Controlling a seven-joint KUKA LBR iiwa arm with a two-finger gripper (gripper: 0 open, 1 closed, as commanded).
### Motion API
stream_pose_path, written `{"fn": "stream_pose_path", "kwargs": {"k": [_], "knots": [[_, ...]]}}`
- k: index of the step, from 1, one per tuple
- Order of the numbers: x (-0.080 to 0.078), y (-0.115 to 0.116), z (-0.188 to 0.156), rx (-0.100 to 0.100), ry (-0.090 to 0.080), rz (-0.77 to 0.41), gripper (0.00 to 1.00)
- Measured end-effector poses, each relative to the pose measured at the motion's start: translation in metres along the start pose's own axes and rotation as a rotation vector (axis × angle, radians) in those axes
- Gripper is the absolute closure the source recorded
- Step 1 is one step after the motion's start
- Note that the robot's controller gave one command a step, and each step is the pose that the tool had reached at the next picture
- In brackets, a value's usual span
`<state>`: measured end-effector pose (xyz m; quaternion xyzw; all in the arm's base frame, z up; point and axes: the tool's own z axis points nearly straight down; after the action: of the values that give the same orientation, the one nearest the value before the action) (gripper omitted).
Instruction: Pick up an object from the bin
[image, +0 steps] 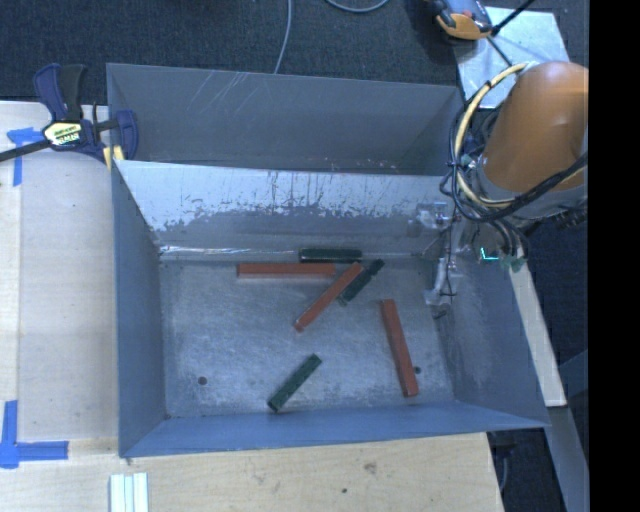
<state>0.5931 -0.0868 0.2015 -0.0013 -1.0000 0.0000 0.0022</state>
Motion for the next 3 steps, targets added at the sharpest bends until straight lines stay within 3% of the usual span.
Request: {"fn": "stream_pose_path", "kwargs": {"k": [1,2,3], "knots": [[-0.002,0.0,-0.005,0.001,-0.009,-0.002,0.0],[-0.014,0.025,0.043,0.002,-0.016,0.032,0.0],[-0.003,0.08,0.08,0.001,-0.006,-0.09,0.0]]}}
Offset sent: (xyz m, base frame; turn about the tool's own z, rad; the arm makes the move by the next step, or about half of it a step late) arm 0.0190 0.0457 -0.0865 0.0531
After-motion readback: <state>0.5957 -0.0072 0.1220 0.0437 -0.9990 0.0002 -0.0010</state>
